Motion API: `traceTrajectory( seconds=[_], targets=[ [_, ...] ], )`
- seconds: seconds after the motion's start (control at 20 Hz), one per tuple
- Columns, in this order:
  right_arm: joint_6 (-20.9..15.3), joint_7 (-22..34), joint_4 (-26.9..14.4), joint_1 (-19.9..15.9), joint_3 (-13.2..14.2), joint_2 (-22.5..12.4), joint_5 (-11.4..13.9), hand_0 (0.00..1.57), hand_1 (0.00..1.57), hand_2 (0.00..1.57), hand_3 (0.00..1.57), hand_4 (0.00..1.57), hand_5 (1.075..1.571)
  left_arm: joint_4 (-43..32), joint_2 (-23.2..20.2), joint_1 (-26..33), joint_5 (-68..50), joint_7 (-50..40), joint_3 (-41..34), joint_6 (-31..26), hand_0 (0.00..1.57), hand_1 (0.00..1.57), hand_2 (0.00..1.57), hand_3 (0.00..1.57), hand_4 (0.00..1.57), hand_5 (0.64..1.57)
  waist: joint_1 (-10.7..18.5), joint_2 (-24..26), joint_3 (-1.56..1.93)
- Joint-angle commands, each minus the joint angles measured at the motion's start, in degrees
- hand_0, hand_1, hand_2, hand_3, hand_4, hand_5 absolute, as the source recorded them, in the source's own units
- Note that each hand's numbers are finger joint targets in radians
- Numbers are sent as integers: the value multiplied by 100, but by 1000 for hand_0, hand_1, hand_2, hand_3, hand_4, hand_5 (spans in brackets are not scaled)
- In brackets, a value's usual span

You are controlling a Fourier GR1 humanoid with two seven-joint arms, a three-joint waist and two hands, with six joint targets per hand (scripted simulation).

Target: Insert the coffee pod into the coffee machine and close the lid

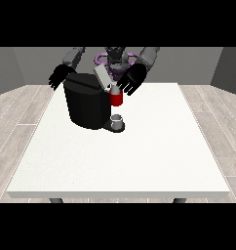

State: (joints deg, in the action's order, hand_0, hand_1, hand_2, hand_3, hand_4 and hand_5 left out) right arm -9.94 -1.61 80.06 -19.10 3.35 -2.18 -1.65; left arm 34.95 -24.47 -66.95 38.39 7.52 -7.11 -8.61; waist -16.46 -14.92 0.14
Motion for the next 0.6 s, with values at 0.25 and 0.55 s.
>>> traceTrajectory(
  seconds=[0.25, 0.55],
  targets=[
    [-149, -249, -155, -70, 13, 129, 41, 0, 0, 0, 0, 477, 1571, 19, 24, -98, 221, -52, 143, 20, 1066, 1066, 1116, 945, 380, 1571, 95, -103, -12],
    [-66, -302, -269, -49, 163, -30, -30, 0, 0, 0, 0, 465, 1571, 81, -48, 26, 206, 236, 130, -56, 1066, 1066, 1115, 928, 371, 1571, 219, -54, -13]
  ],
)
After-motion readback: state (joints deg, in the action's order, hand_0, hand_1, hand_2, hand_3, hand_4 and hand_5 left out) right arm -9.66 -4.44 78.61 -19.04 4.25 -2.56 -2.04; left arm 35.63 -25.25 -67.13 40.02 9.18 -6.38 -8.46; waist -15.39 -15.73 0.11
